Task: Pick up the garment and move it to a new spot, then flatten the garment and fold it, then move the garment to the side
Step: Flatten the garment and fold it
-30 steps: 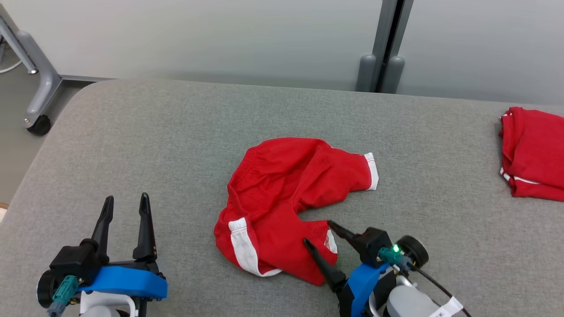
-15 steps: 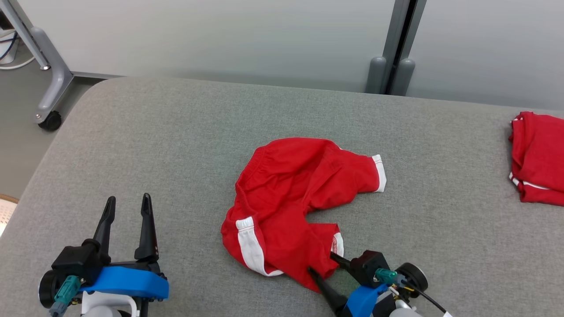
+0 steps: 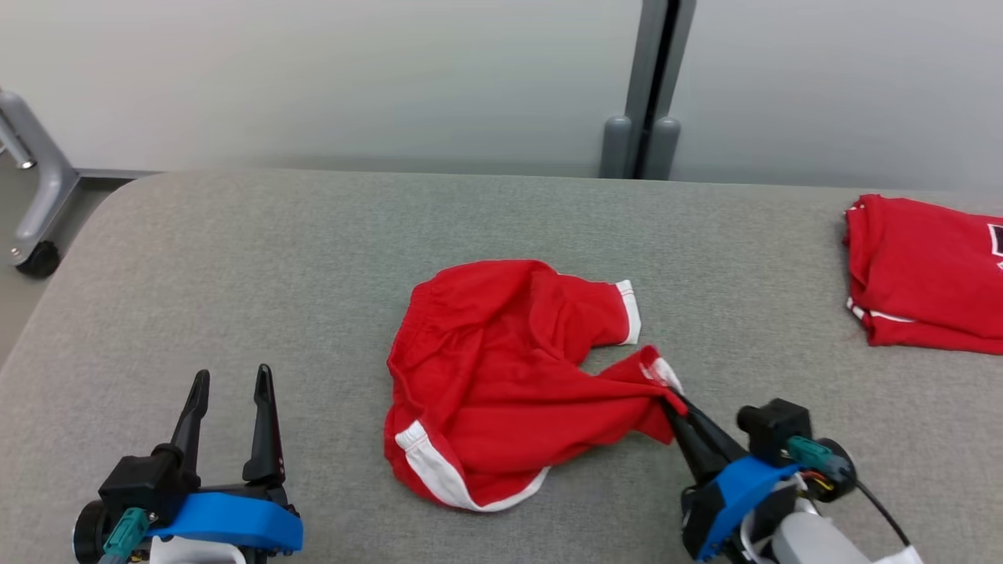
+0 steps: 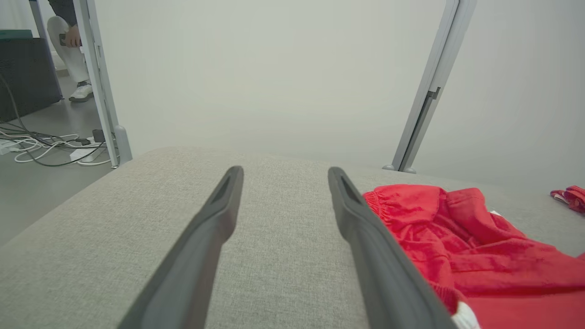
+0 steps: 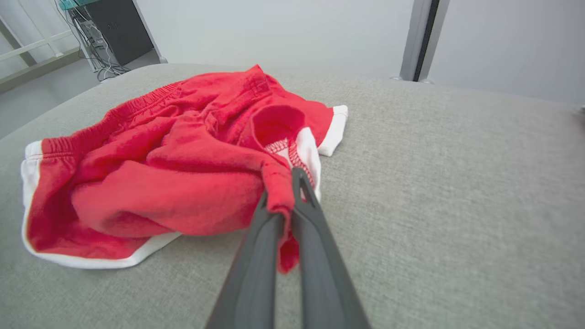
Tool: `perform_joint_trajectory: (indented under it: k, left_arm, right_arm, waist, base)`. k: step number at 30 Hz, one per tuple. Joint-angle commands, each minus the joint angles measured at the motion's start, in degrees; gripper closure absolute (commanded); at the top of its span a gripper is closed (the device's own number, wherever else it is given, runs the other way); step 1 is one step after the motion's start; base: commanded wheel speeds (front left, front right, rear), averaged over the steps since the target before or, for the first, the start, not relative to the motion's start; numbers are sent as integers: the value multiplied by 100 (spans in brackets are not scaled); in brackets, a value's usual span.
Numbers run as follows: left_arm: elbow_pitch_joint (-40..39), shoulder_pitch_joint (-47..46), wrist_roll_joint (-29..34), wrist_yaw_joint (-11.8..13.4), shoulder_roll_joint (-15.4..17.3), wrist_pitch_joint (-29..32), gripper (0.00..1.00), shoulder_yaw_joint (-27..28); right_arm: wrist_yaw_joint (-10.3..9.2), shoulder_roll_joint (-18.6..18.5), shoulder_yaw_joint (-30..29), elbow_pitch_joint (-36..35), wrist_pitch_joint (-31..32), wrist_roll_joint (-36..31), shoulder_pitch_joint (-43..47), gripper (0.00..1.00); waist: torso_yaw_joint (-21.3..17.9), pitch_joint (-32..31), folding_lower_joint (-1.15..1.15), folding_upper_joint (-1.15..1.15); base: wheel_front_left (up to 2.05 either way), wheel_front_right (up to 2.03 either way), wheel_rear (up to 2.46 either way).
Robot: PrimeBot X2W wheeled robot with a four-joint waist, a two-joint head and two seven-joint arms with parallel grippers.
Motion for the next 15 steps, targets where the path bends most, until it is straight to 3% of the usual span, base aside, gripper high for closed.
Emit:
perform_joint_trajectory:
  k: [1, 14, 15]
  left_arm:
    - [-5, 33, 30, -11, -15, -24, 0, 21]
    - [-58, 89, 29, -12, -51, -24, 0, 27]
    - [-60, 79, 27, -12, -52, -24, 0, 29]
  right_arm:
    - [1, -85, -145, -166, 69, -63, 204, 100]
    - [1, -42, -1570, -2693, 1728, -383, 2023, 100]
    - [1, -18, -1652, -2868, 1792, -432, 2093, 69]
  waist:
    - [-83, -38, 0, 0]
    - [-372, -2, 0, 0]
    - [-379, 6, 0, 0]
  base:
    - [0, 0, 0]
    - [0, 0, 0]
    - [0, 0, 0]
